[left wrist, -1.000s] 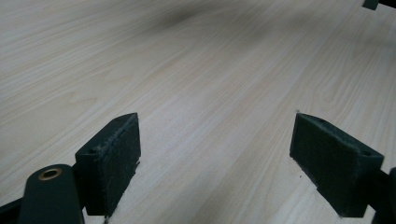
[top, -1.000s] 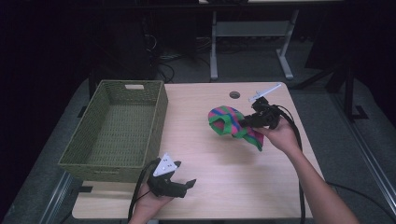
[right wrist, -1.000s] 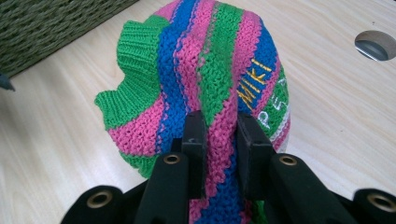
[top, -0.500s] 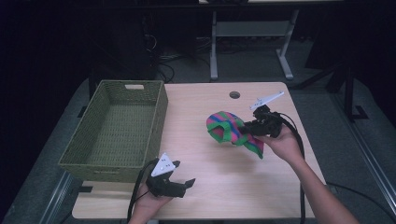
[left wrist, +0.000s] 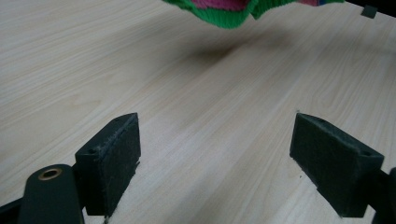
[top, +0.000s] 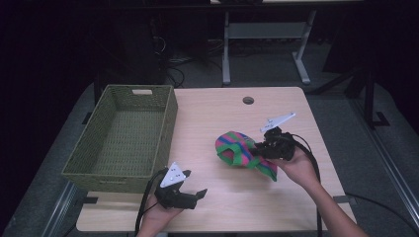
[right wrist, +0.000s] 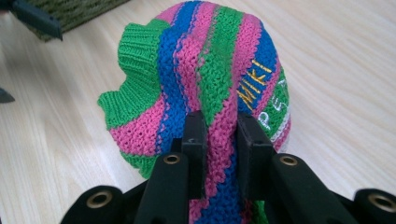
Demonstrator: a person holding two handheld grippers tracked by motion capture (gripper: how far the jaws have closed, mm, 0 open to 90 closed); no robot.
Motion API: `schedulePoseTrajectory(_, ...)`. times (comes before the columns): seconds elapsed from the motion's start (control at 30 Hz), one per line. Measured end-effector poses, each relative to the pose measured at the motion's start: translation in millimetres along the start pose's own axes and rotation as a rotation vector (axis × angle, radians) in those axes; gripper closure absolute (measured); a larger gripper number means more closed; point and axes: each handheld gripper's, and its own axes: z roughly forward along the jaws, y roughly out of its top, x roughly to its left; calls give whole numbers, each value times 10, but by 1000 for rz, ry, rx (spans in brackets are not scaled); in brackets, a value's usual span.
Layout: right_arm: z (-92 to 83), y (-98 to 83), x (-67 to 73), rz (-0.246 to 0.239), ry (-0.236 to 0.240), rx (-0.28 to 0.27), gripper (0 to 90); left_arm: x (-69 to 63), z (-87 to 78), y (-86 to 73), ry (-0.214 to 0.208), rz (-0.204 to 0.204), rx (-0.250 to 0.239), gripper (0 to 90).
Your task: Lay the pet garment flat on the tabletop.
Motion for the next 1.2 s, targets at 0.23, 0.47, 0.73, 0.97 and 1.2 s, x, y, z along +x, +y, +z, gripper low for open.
schedulePoseTrajectory(0.23,96,-122,99,16,33,-10,751,3,-7,-5,2,-11,-3,159)
schedulePoseTrajectory(0.47,190,-174,191,28,60,7,751,14,-19,-9,7,-10,-6,159)
schedulePoseTrajectory(0.73,355,-204,321,22,92,56,749,15,-30,-8,8,-18,-15,159)
schedulePoseTrajectory(0.97,582,-282,404,6,111,93,737,22,-33,-13,13,-13,-8,159)
schedulePoseTrajectory(1.2,659,-316,454,9,120,104,690,27,-33,-13,5,-24,-14,159)
